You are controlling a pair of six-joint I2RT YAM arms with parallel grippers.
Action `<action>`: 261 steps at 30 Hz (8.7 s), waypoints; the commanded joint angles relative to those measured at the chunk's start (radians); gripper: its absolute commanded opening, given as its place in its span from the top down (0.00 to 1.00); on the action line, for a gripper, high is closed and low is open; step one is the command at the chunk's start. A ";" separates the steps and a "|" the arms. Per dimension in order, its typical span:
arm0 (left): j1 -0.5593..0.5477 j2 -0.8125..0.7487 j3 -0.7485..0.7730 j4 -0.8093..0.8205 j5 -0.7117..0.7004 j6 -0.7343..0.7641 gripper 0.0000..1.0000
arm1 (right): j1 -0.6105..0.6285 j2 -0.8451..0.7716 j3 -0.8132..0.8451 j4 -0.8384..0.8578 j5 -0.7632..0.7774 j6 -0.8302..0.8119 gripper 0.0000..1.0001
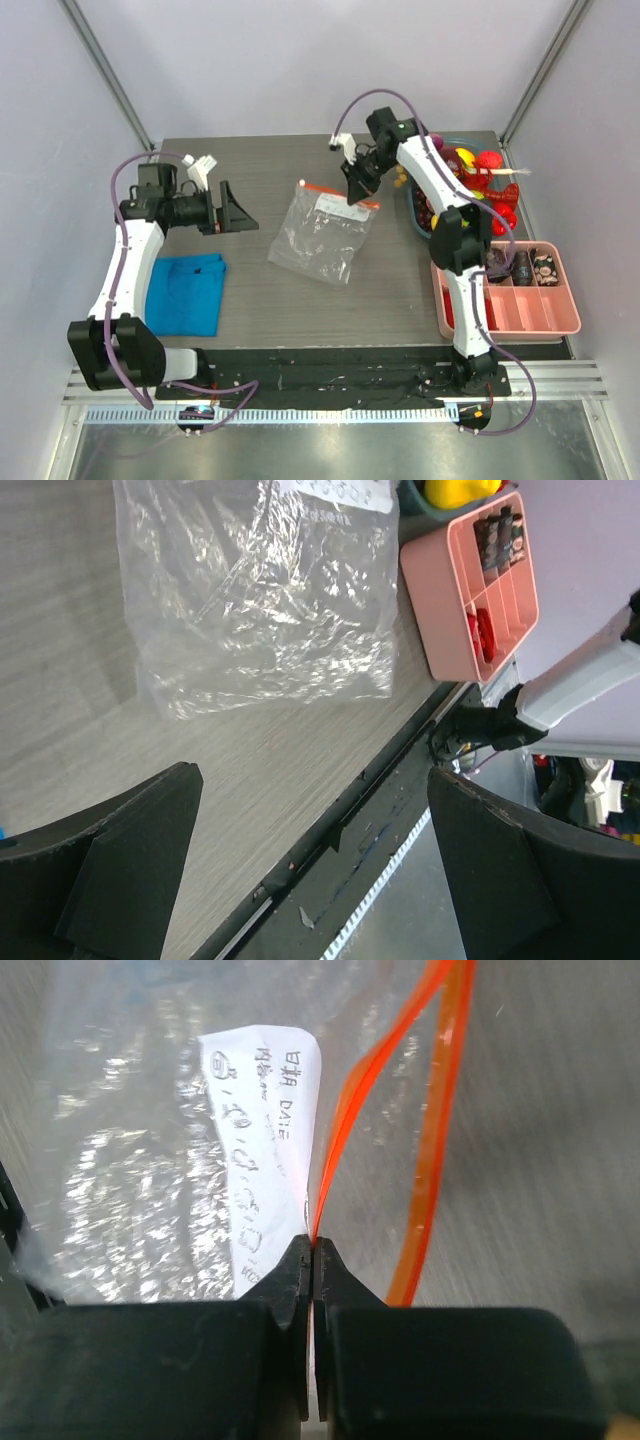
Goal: Place the food in the zip-top bag and seal the zipper
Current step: Pick up the zipper food storage bag at the center of the board, then open the zipper of the food storage bag, then pick up the fake fruit from the bin, then place the fake fruit in the zipper food storage bag.
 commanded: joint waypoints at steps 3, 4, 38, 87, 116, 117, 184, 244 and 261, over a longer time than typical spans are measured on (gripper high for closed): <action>0.004 -0.039 0.235 -0.026 -0.134 -0.044 0.00 | 0.100 -0.371 -0.130 0.149 0.154 -0.089 0.99; 0.003 -0.038 0.259 -0.042 -0.143 -0.023 0.00 | 0.143 -0.434 -0.169 0.175 0.194 -0.124 0.99; -0.570 0.168 0.512 -0.343 -0.571 0.548 0.28 | 0.702 -1.111 -1.451 1.267 0.834 -0.850 0.99; -0.600 -0.001 0.078 0.151 -1.056 -0.585 1.00 | 0.088 -0.858 -1.014 0.925 0.078 1.398 0.37; -0.695 0.154 0.151 0.265 -1.011 -0.641 1.00 | 0.149 -0.577 -1.068 1.227 0.000 1.825 0.49; -0.697 0.154 0.151 0.265 -1.011 -0.639 1.00 | 0.151 -0.569 -1.065 1.230 0.000 1.828 0.49; -0.459 0.119 0.144 0.292 -0.685 -0.585 1.00 | -0.386 -0.407 -0.031 0.132 0.529 0.454 0.00; -0.458 0.137 0.184 0.299 -0.521 -0.584 1.00 | -0.262 -0.615 -0.187 0.228 -0.061 0.447 0.47; -0.456 0.128 0.187 0.349 -0.321 -0.636 1.00 | 0.246 -0.686 -0.594 0.513 0.127 0.397 0.46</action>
